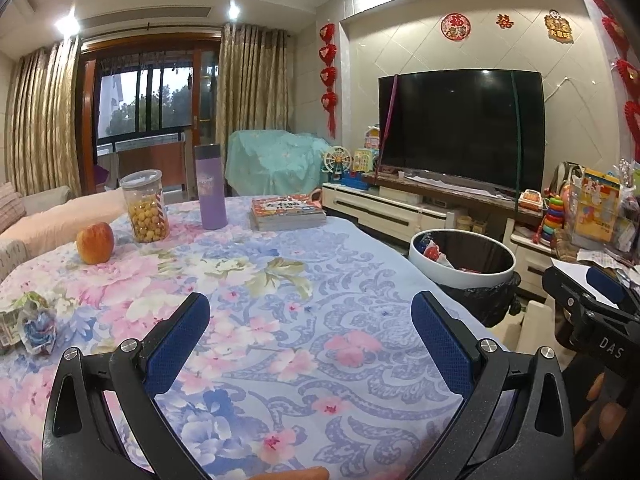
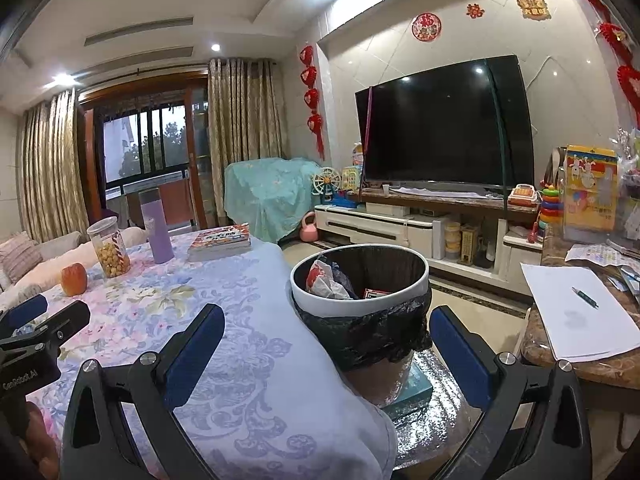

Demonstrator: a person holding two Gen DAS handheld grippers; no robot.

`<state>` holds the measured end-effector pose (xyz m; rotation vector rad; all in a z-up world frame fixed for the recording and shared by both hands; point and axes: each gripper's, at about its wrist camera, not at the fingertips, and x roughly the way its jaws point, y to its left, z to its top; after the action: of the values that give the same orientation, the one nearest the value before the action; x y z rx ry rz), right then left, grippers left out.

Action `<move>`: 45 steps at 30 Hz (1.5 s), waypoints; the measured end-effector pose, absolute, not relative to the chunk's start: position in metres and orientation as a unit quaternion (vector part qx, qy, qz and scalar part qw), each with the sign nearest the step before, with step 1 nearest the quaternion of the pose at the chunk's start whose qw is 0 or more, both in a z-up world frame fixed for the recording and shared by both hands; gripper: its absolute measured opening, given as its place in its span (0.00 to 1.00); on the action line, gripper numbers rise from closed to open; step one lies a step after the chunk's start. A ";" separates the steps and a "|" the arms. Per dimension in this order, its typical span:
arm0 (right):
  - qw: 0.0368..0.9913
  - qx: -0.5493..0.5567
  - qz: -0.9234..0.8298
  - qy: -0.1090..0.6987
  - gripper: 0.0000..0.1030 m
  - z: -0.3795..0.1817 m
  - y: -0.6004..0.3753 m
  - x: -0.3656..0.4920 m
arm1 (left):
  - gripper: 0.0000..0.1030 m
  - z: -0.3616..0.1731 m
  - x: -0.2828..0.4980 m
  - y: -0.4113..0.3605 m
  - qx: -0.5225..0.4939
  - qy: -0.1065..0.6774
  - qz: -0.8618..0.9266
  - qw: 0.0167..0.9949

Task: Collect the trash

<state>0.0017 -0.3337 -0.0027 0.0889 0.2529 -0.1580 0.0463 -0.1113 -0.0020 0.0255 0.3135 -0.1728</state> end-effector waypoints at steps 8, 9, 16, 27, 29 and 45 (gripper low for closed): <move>0.989 0.044 -0.070 0.118 1.00 -0.002 -0.332 -0.003 | 1.00 0.000 0.041 -0.112 0.016 0.145 -0.084 0.986; 0.990 0.044 -0.070 0.118 1.00 -0.002 -0.332 -0.003 | 1.00 0.000 0.041 -0.112 0.017 0.145 -0.084 0.986; 0.990 0.048 -0.066 0.114 1.00 -0.002 -0.333 -0.004 | 1.00 0.000 0.040 -0.113 0.018 0.143 -0.084 0.986; 0.990 0.052 -0.064 0.115 1.00 -0.003 -0.334 -0.004 | 1.00 -0.001 0.040 -0.114 0.018 0.143 -0.085 0.986; 0.990 0.052 -0.063 0.115 1.00 -0.003 -0.334 -0.004 | 1.00 -0.001 0.040 -0.114 0.018 0.142 -0.086 0.986; 0.990 0.055 -0.059 0.118 1.00 -0.004 -0.331 -0.004 | 1.00 -0.003 0.040 -0.113 0.018 0.147 -0.088 0.985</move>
<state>-0.0037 -0.3314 -0.0043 0.1112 0.2376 -0.1185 0.0403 -0.1127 -0.0031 0.0367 0.2949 -0.1768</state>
